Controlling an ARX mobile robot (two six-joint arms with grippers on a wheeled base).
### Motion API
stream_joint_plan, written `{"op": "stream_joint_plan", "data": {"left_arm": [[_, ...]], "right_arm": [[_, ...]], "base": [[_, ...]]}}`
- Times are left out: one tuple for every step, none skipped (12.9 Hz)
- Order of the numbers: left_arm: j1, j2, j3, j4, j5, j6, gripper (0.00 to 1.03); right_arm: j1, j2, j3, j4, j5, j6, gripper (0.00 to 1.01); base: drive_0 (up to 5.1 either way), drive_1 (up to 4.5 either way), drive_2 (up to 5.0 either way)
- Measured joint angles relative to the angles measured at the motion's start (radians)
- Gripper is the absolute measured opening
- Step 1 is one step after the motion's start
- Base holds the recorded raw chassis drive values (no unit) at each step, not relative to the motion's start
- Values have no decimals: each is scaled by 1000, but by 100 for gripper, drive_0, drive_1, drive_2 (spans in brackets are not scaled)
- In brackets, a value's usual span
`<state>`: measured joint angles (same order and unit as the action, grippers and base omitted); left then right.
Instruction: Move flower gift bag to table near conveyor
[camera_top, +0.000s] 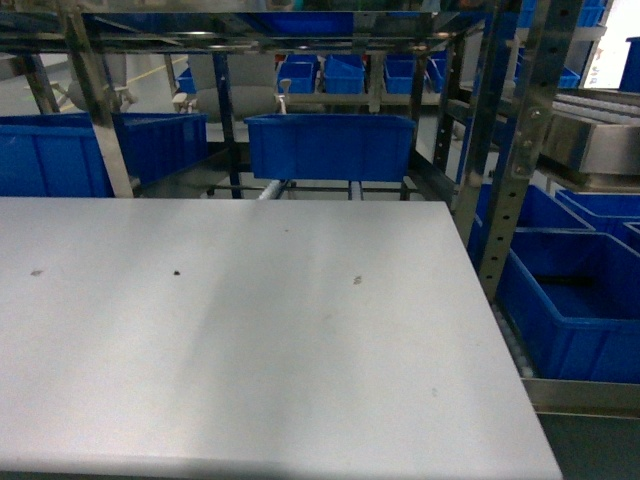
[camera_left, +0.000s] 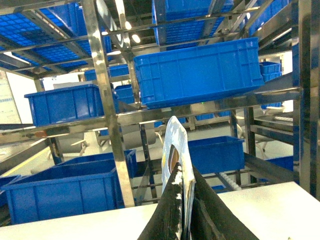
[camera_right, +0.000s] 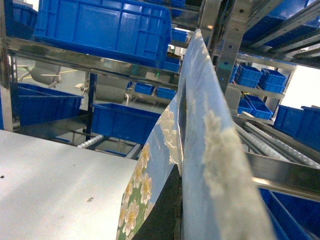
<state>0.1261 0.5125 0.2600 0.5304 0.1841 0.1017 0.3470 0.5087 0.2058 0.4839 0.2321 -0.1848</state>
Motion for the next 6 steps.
{"op": "stream_joint_plan", "data": {"left_arm": [[0,0,0,0,0,0,2],[0,0,0,0,0,0,2],[0,0,0,0,0,0,2],[0,0,0,1,0,0,2],[0,0,0,0,0,0,2],[0,0,0,0,0,0,2]], "right_arm": [[0,1,0,0,-1,0,2],[0,0,0,0,0,0,2],[0,0,0,-1,0,0,2],[0,0,0,2,0,0,2],[0,2,0,-2,0,0,2],[0,0,0,3,0,0,2]], "base": [[-501,244,244],[-501,244,244],[-494,252,252],[-494,252,252],[-494,252,252],[-494,252,252]]}}
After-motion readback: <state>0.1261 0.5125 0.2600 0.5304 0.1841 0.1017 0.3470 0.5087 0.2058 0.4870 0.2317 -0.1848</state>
